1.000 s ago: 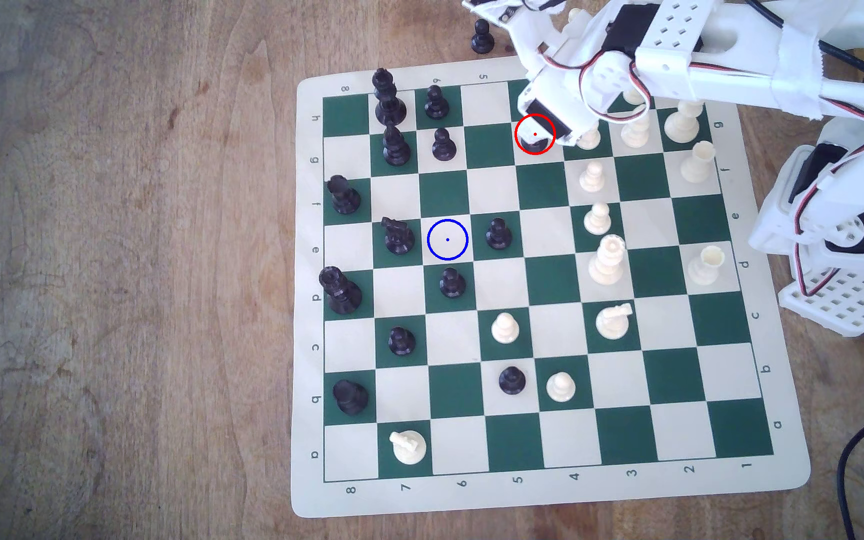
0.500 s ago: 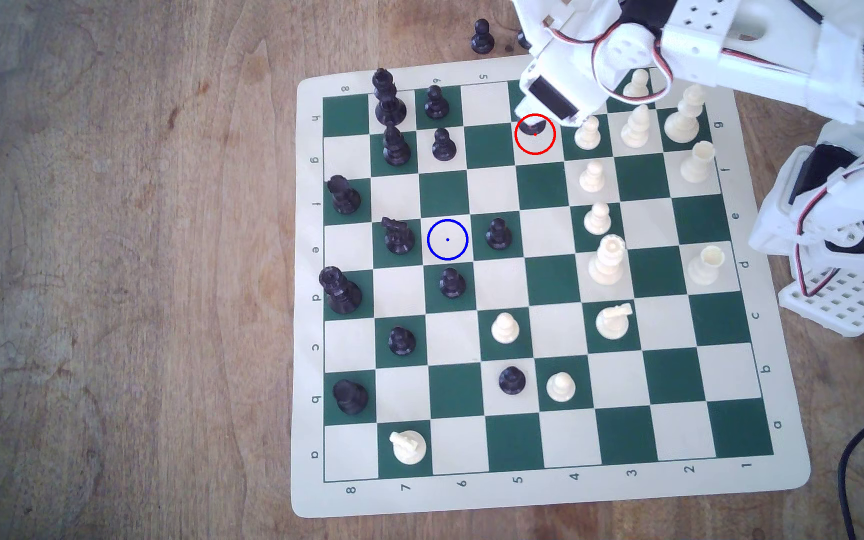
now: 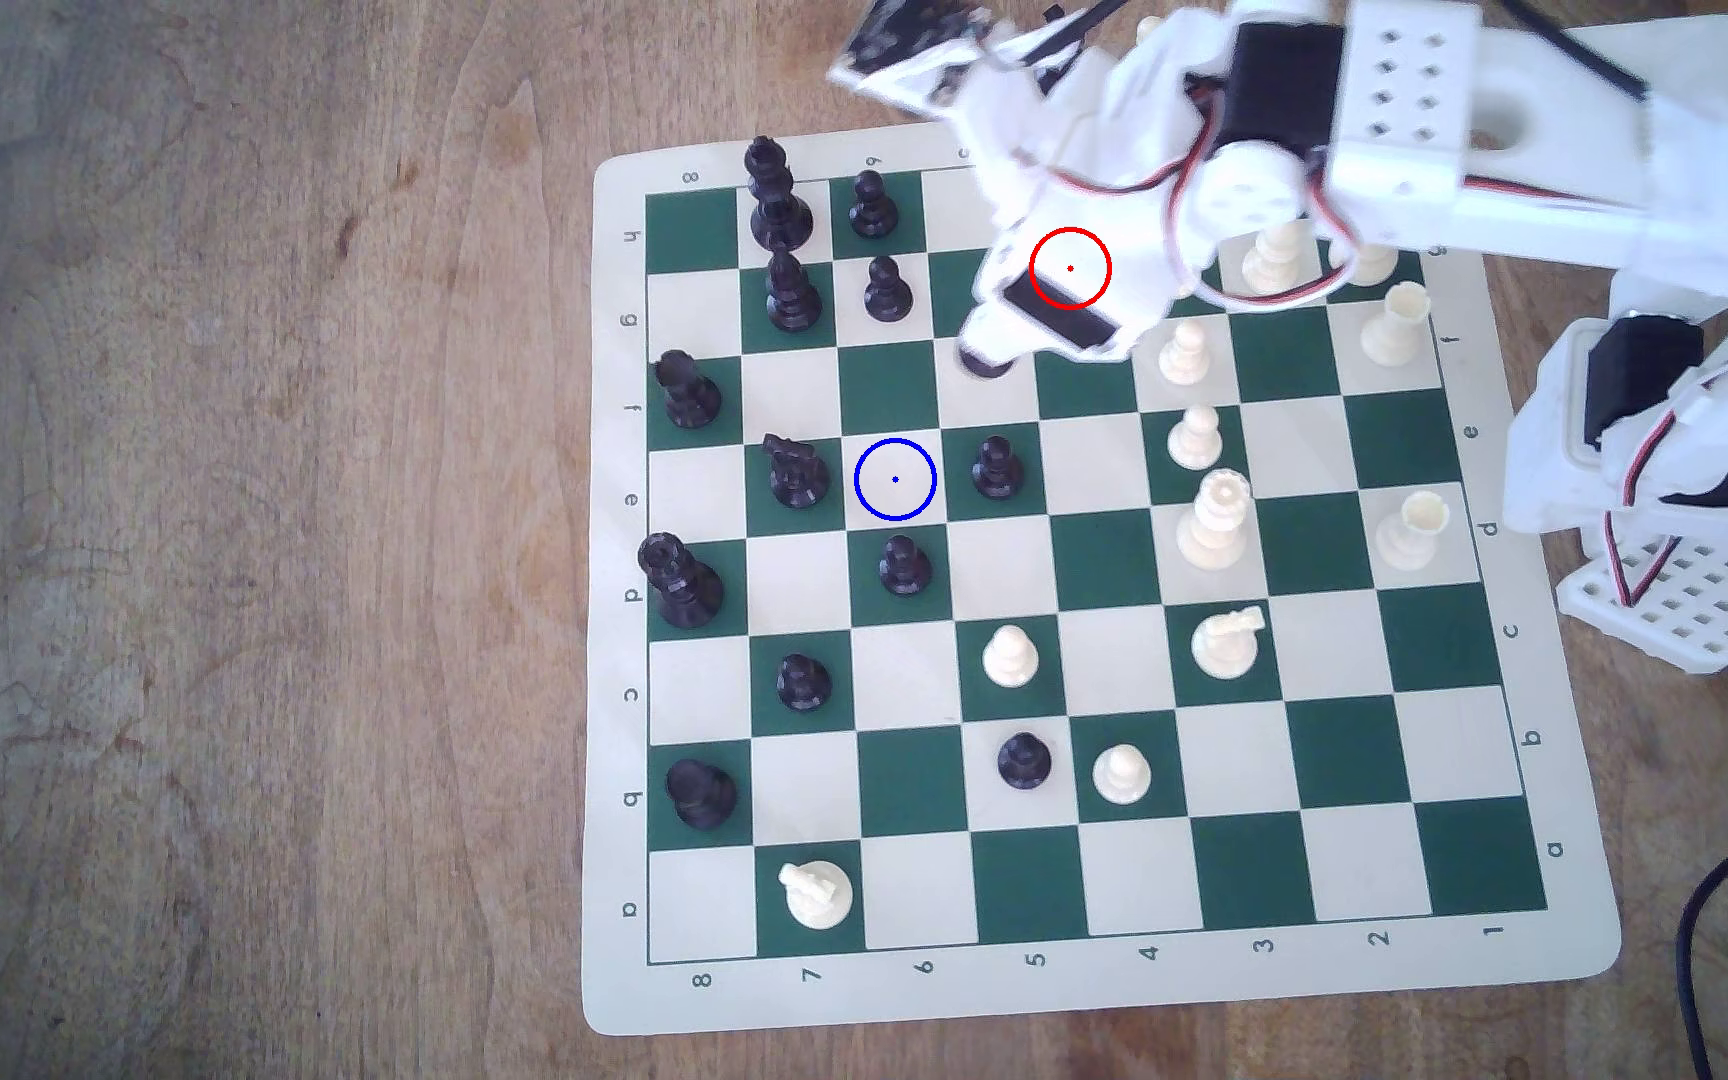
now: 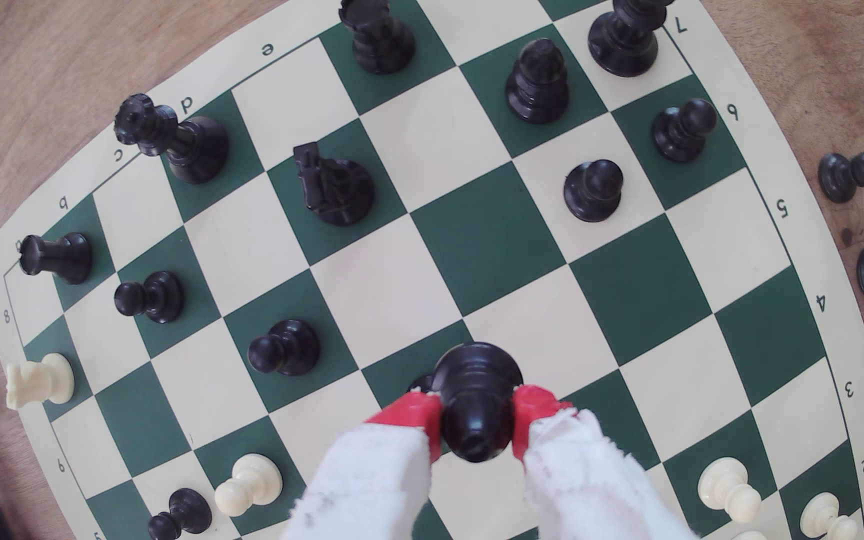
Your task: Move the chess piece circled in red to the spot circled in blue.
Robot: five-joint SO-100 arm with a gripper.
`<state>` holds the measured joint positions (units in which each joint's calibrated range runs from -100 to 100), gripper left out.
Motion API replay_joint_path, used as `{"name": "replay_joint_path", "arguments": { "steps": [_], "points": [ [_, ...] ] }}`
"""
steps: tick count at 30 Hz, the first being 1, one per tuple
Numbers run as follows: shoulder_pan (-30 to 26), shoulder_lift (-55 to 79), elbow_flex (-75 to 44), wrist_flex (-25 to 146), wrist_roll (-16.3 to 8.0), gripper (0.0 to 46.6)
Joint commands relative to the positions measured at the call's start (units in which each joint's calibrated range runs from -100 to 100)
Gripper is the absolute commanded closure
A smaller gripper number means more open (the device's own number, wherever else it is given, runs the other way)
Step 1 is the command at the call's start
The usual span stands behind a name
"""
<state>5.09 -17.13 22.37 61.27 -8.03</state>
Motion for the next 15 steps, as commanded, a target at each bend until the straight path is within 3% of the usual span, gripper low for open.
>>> {"name": "replay_joint_path", "arguments": {
  "steps": [1, 15],
  "points": [
    [-1.53, 2.79, -7.77, -1.98, 0.05, 46.4],
    [-5.83, 18.41, -18.11, -2.88, -0.49, 46.4]
  ]
}}
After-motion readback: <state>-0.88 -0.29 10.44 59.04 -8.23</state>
